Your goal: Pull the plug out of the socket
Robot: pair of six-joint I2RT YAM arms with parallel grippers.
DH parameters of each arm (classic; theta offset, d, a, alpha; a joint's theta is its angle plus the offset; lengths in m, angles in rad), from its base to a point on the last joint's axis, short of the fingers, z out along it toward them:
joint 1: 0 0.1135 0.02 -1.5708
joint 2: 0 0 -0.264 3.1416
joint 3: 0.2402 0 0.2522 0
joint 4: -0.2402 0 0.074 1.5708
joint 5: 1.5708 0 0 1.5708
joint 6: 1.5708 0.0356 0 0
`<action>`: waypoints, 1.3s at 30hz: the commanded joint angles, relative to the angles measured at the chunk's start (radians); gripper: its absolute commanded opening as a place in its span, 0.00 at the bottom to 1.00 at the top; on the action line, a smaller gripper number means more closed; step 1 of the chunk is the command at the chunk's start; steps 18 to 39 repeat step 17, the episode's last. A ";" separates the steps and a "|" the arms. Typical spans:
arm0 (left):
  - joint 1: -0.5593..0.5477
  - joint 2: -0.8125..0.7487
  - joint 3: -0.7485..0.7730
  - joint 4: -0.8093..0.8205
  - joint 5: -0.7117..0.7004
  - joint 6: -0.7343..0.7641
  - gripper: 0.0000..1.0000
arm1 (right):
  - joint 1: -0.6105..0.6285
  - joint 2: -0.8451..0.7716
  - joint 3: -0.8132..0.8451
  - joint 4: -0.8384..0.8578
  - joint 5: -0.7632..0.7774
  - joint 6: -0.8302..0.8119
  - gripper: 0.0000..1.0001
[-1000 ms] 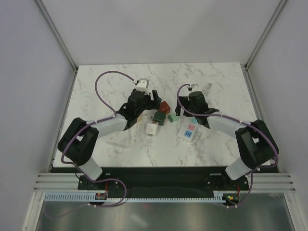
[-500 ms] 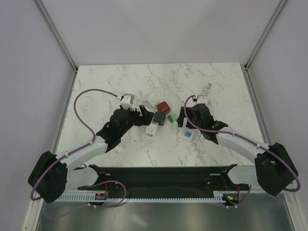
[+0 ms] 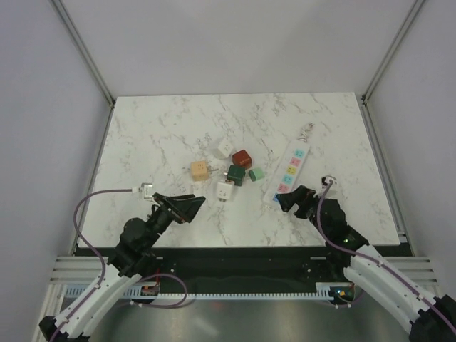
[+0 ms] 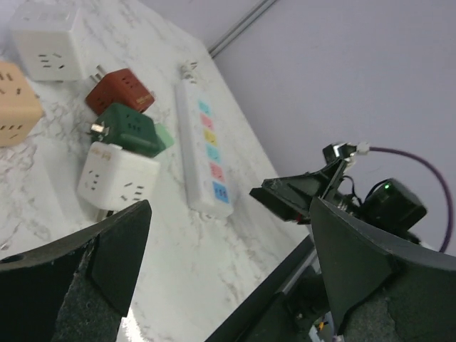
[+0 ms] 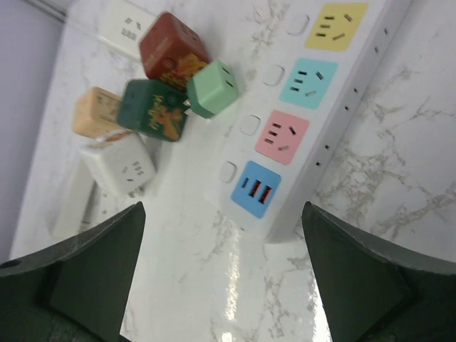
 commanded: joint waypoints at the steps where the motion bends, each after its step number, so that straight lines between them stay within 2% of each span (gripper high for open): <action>1: -0.001 -0.135 -0.132 -0.120 0.013 -0.124 1.00 | 0.005 -0.163 -0.067 -0.031 -0.023 0.144 0.98; 4: -0.004 -0.042 -0.159 -0.028 0.047 -0.181 1.00 | 0.005 -0.283 -0.130 -0.070 -0.031 0.211 0.98; 6: -0.004 -0.037 -0.170 -0.008 0.043 -0.221 1.00 | 0.005 -0.341 -0.171 -0.119 -0.031 0.229 0.98; 10: -0.004 -0.078 -0.170 -0.003 0.063 -0.242 1.00 | 0.005 -0.393 -0.202 -0.137 -0.031 0.263 0.98; 11: -0.002 -0.137 -0.170 -0.035 0.064 -0.250 1.00 | 0.005 -0.402 -0.220 -0.137 -0.028 0.281 0.98; 17: -0.002 -0.170 -0.168 -0.077 0.113 -0.272 1.00 | 0.005 -0.398 -0.266 -0.139 -0.057 0.318 0.98; 39: -0.002 -0.170 -0.168 -0.077 0.113 -0.272 1.00 | 0.005 -0.398 -0.266 -0.139 -0.057 0.318 0.98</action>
